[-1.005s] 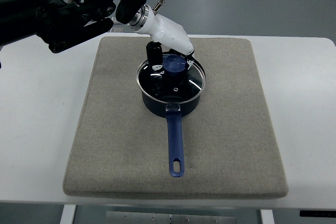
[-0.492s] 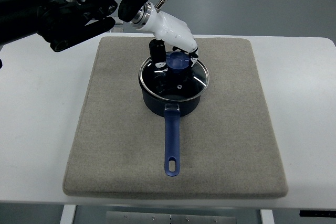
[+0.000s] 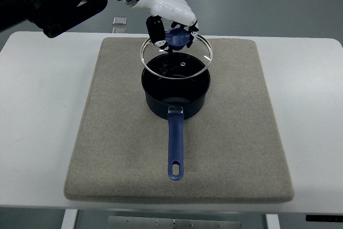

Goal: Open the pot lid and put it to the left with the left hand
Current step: 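Lift the glass lid off the saucepan with the left hand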

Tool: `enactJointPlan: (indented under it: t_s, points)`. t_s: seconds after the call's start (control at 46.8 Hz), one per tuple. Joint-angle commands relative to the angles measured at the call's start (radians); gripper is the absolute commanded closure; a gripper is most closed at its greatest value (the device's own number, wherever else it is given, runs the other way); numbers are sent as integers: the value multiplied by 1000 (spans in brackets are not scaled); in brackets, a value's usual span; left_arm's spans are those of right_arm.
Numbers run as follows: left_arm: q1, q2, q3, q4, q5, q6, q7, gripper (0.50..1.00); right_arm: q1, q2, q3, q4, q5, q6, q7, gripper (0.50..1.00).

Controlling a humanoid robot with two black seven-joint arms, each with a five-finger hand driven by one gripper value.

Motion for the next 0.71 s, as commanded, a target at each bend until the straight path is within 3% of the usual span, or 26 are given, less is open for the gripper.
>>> enactJointPlan:
  t_s: [0.0, 0.684]
  points:
    - [0, 33, 0, 5, 0, -2, 0, 1000, 0, 0, 0, 0, 0, 0, 0, 583]
    - [74, 338, -5, -19, -37, 49, 0, 1000, 0, 0, 0, 0, 0, 0, 0, 583]
